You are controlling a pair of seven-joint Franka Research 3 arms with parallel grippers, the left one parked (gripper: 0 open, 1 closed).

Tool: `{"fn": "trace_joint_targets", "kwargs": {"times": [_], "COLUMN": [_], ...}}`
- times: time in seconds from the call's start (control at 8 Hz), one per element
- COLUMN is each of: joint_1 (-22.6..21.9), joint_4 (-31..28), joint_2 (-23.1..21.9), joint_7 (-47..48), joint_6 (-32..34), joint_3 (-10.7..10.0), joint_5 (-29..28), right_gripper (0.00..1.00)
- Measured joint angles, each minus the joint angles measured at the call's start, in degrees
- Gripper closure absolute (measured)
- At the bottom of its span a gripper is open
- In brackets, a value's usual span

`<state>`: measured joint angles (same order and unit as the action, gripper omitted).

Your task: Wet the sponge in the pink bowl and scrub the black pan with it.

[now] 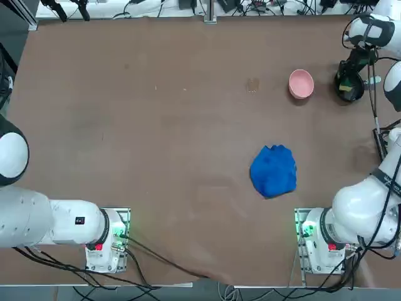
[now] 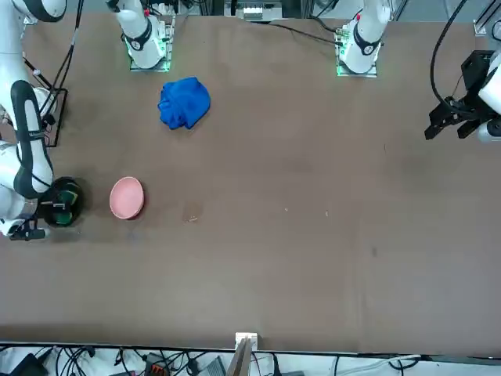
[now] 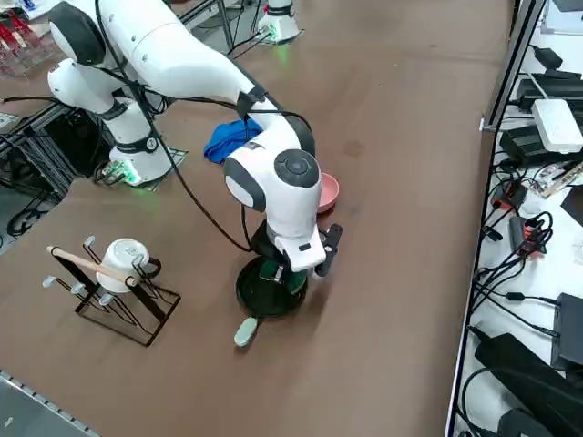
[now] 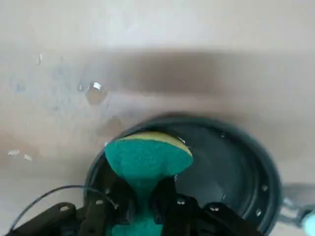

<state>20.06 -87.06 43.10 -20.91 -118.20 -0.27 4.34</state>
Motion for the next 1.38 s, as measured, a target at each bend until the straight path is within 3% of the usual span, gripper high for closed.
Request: {"fn": "trace_joint_targets", "kwargs": {"times": [0.38,0.75,1.12,1.38], "joint_1": [0.4,3.9,5.5,5.3], "joint_4": [0.1,0.3,0.4,0.4], "joint_2": [0.0,-0.1,0.0,0.2], "joint_7": [-0.2,-5.6,-7.1,-7.1], "joint_6": [6.4,6.8,3.1,-3.1], "joint_3": [0.0,-0.6,-0.7,-0.6], "joint_5": [0.0,0.0,0.0,0.0], "right_gripper": [0.79,0.79,0.79,0.79]}}
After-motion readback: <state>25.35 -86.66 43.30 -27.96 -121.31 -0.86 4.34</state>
